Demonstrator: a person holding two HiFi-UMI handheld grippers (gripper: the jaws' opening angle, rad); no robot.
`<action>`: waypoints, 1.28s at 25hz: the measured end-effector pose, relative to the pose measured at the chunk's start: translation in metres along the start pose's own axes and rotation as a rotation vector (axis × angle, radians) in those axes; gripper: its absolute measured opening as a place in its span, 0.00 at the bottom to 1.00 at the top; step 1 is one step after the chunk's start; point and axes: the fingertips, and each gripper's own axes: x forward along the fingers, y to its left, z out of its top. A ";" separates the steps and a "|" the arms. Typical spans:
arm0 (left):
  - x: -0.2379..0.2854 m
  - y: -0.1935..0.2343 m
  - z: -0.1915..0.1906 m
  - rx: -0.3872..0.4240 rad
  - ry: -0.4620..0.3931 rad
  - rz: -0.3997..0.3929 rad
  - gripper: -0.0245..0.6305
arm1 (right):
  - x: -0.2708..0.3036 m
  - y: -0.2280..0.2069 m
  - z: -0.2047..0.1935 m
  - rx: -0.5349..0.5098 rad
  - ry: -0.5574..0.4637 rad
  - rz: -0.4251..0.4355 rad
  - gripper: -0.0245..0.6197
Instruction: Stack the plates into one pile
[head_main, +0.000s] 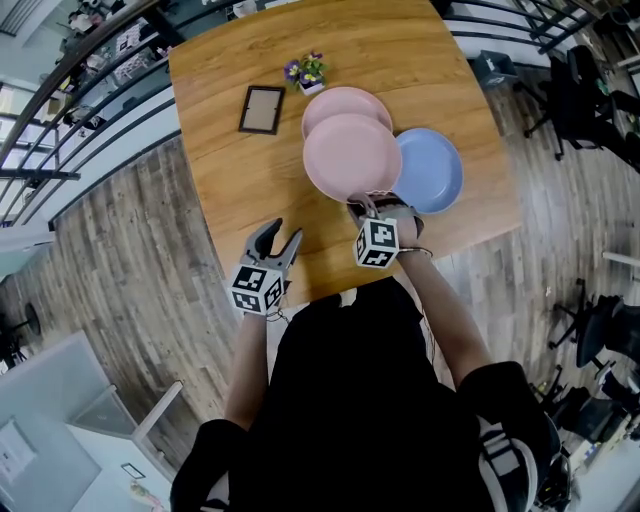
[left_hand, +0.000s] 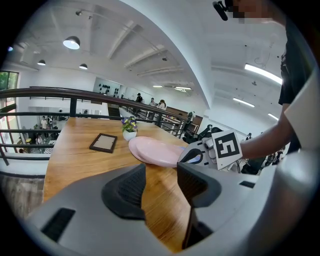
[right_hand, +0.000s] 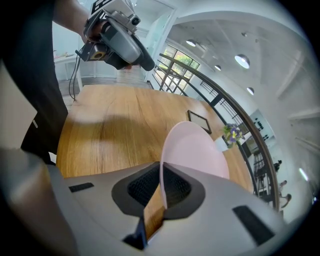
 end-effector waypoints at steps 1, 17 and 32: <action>0.002 0.000 0.001 -0.001 0.002 0.002 0.36 | 0.001 -0.002 -0.002 0.002 -0.001 0.002 0.07; 0.025 0.005 0.006 -0.026 0.022 0.023 0.36 | 0.024 -0.023 -0.015 -0.014 0.002 0.029 0.07; 0.030 0.012 0.002 -0.048 0.033 0.049 0.36 | 0.046 -0.036 -0.019 -0.037 0.009 0.036 0.08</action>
